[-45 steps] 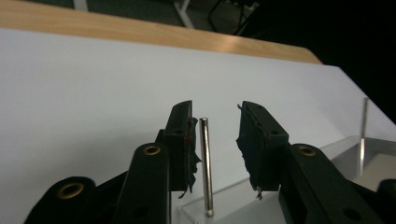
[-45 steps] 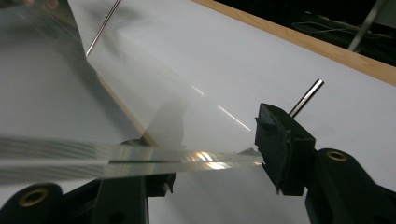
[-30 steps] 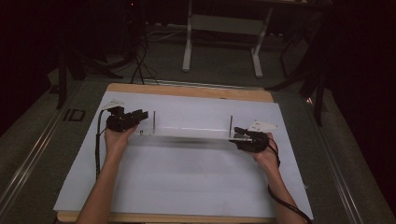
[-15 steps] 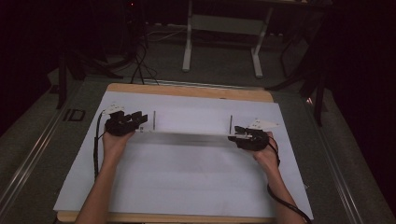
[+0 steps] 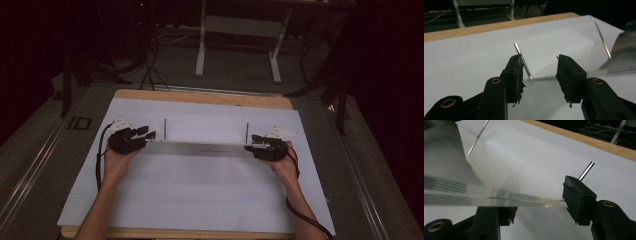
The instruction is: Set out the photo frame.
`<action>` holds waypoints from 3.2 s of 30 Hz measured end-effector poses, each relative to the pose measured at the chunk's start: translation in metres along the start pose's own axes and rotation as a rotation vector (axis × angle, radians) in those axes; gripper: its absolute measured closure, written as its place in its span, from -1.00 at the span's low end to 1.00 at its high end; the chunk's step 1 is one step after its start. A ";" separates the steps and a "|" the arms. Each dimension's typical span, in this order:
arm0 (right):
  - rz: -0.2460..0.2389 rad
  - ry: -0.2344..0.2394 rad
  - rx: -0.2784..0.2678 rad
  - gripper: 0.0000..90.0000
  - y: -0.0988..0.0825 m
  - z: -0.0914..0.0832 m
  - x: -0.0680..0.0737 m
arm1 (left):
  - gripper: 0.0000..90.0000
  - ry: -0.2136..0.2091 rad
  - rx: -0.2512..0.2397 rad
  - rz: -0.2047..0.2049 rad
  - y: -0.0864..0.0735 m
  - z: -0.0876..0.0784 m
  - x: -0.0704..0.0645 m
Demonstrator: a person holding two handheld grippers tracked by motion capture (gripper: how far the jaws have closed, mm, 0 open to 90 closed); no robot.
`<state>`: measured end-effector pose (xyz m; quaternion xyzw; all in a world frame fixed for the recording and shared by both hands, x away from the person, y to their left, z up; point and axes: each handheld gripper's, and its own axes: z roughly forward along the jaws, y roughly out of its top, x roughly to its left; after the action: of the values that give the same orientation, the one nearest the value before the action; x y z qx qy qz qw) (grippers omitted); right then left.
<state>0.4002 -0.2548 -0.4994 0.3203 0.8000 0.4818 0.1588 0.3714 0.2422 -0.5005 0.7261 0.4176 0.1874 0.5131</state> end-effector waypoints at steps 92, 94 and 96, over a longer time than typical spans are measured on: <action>0.003 -0.156 -0.082 0.22 0.020 0.012 -0.006 | 0.16 0.039 -0.127 0.048 0.017 0.040 -0.020; 0.006 -0.160 -0.083 0.22 0.021 0.012 -0.006 | 0.16 0.051 -0.127 0.048 0.018 0.042 -0.020; 0.010 -0.167 -0.083 0.23 0.022 0.014 -0.008 | 0.18 0.063 -0.127 0.053 0.018 0.043 -0.020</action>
<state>0.4217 -0.2431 -0.4874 0.3565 0.7617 0.4869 0.2356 0.3972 0.1985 -0.4984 0.6966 0.4012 0.2501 0.5396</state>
